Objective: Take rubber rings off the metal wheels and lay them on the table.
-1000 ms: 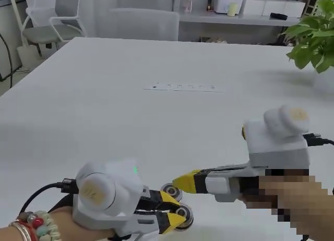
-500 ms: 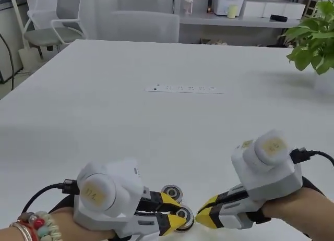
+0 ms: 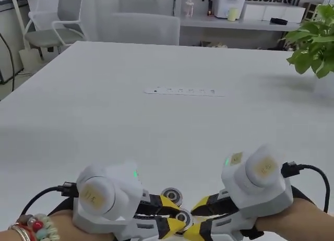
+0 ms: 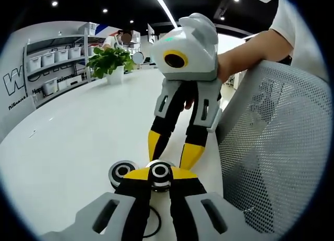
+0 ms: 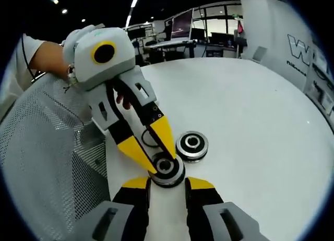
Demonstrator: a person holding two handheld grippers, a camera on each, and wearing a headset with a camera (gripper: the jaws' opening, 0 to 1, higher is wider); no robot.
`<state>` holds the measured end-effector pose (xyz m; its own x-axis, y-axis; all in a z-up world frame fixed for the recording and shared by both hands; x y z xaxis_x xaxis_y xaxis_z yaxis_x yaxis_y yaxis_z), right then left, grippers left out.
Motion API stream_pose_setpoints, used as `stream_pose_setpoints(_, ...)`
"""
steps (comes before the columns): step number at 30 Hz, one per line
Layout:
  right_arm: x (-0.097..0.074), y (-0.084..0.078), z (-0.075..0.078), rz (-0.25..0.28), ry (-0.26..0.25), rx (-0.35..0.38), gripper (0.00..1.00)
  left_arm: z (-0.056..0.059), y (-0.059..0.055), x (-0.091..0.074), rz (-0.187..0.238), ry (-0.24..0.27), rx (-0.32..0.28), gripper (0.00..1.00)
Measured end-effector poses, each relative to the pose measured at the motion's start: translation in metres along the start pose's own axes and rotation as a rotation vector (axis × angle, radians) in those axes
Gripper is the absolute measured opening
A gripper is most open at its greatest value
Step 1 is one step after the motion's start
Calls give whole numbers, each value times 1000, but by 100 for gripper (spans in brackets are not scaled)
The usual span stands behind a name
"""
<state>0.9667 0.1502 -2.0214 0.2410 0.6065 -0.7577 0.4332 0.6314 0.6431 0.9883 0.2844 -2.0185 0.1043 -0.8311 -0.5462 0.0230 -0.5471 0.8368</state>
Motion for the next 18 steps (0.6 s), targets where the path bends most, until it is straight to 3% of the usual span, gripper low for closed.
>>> stream_pose_setpoints(3,-3,1,0,2,8,38,21,0,0,0,-1,-1,0,8)
stream_pose_setpoints(6,-4,0,0,-10,8,11,17,0,0,0,-2,-2,-3,8)
stream_pose_setpoints(8,-6,-3,2,-40,-4,-11,3,-1,0,-1,-4,0,-5,8)
stream_pose_setpoints(9,-7,-1,5,-7,-26,-5,0,-1,-1,-1,-4,-1,-9,8)
stream_pose_setpoints(10,-8,-2,3,-13,0,38,0,-1,-1,-1,-3,0,-8,8)
stream_pose_setpoints(15,-7,-1,3,-25,-16,27,0,-1,-1,-1,-3,2,-10,8)
stream_pose_setpoints(18,-6,-1,4,-40,-18,104,0,-1,-1,-1,-3,2,-13,8)
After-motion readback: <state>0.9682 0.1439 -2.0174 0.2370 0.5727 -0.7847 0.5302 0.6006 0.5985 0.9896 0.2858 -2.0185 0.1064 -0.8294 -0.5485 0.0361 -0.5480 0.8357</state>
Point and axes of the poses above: the centre of the closed fingertips' face, and the gripper's own axes: x roughly forward along the fingers, z roughly to its right, y roughly out of its top, the point moved 9 cm from there along -x, roughly backward along the fingers, and after that the axes turned 4 degrees about -z, right-handed, at the moved point
